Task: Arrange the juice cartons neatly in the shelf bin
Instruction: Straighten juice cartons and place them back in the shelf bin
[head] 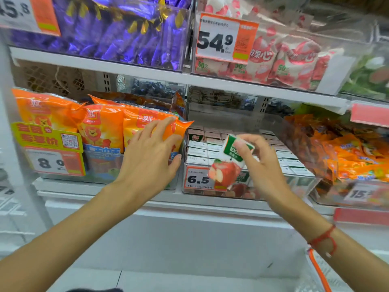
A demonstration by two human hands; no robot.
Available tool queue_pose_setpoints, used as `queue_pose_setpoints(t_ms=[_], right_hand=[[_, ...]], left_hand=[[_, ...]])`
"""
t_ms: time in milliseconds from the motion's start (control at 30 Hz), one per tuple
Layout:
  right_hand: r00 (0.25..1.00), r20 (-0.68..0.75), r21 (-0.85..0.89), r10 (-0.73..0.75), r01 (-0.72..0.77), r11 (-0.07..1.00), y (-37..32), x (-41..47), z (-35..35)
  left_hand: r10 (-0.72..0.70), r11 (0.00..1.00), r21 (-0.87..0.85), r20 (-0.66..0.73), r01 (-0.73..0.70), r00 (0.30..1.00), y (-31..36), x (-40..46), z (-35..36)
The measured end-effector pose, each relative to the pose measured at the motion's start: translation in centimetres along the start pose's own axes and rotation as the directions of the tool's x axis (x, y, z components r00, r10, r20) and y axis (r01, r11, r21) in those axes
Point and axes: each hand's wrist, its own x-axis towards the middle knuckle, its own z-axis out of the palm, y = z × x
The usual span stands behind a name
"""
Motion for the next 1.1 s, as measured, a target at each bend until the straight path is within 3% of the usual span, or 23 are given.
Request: queue_pose_setpoints(t_ms=[133, 233, 333, 400, 467, 600, 733, 1100], right_hand=[[0.98, 0.088, 0.086, 0.178, -0.186, 0.979, -0.7, -5.1, -1.4], [0.979, 0.064, 0.129, 0.193, -0.2, 0.971, -1.0, -7.0, -2.4], [0.973, 0.047, 0.168, 0.228, -0.233, 0.958, -0.9, -8.0, -3.4], [0.96, 0.057, 0.18, 0.274, -0.28, 0.943, -0.7, -8.3, -4.0], [0.943, 0.079, 0.17, 0.323, -0.332, 0.928, -0.4, -8.5, -4.3], [0.914, 0.106, 0.236, 0.391, -0.405, 0.883, 0.1, -8.5, -4.6], [0.871, 0.24, 0.33, 0.43, -0.489, 0.807, 0.5, -8.1, -5.3], [0.876, 0.242, 0.119, 0.418, -0.454, 0.883, 1.5, -8.4, -4.6]], left_hand=[[0.053, 0.989, -0.143, 0.137, -0.034, 0.989, 4.4, -1.1, -2.1], [0.087, 0.885, -0.452, 0.404, 0.115, 0.911, 7.9, -2.3, -2.2], [0.144, 0.546, -0.718, 0.588, 0.432, 0.796, 9.6, -2.6, -1.5], [0.166, 0.317, -0.717, 0.686, 0.62, 0.708, 9.7, -2.7, -1.1], [0.209, 0.224, -0.718, 0.696, 0.659, 0.687, 9.5, -3.3, -0.1], [0.243, 0.224, -0.752, 0.659, 0.62, 0.712, 9.2, -3.9, 0.8], [0.187, 0.158, -0.735, 0.678, 0.66, 0.711, 9.2, -3.9, 1.3], [0.148, 0.245, -0.688, 0.723, 0.683, 0.675, 8.9, -3.9, 2.5]])
